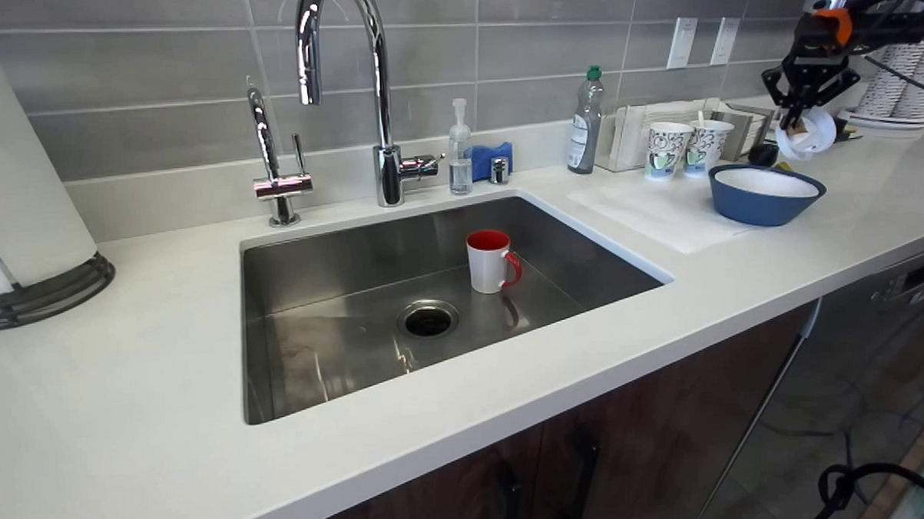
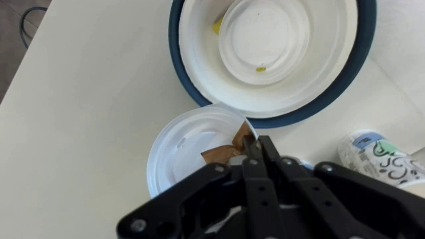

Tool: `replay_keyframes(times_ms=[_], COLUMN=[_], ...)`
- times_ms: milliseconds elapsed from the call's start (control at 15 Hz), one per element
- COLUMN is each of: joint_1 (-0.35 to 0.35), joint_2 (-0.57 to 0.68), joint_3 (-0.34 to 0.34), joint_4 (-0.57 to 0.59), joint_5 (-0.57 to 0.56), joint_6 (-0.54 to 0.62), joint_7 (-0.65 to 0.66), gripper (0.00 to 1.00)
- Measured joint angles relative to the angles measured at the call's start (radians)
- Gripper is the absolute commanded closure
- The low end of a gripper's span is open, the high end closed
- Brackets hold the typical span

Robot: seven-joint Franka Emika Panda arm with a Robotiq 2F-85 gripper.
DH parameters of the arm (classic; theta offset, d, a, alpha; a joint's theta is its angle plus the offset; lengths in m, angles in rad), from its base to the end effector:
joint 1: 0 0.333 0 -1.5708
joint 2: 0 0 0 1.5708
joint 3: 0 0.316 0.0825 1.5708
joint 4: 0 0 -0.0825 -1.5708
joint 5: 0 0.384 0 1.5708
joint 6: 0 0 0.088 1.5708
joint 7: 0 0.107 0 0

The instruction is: Remove the yellow packet and white lid from the bowl and place them on the right side of the counter.

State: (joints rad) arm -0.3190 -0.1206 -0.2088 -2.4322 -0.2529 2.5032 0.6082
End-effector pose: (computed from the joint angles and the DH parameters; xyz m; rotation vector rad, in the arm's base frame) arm 0.4238 -0.2452 0.3687 2.6612 -1.3649 0.2941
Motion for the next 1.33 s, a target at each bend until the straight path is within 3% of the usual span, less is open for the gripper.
replay_keyframes(times_ms=[267,533,600,667,933,1333], joint_1=[-0.036,-0.038,-0.035,-0.032,-0.009,0.036], joint_2=[0.05,0.19,0.23,0.268,0.376,0.387], joint_3=[-0.028,-0.063,-0.071,-0.08,-0.108,-0.139], joint_4=[0.069,0.14,0.157,0.174,0.242,0.275], joint_5=[-0.052,-0.055,-0.053,-0.052,-0.036,-0.012], joint_6=[0.025,0.042,0.047,0.052,0.06,0.057], joint_7=[0.018,0.018,0.016,0.016,0.014,0.012], gripper=[0.99,0.99,0.7,0.69,0.42,0.02])
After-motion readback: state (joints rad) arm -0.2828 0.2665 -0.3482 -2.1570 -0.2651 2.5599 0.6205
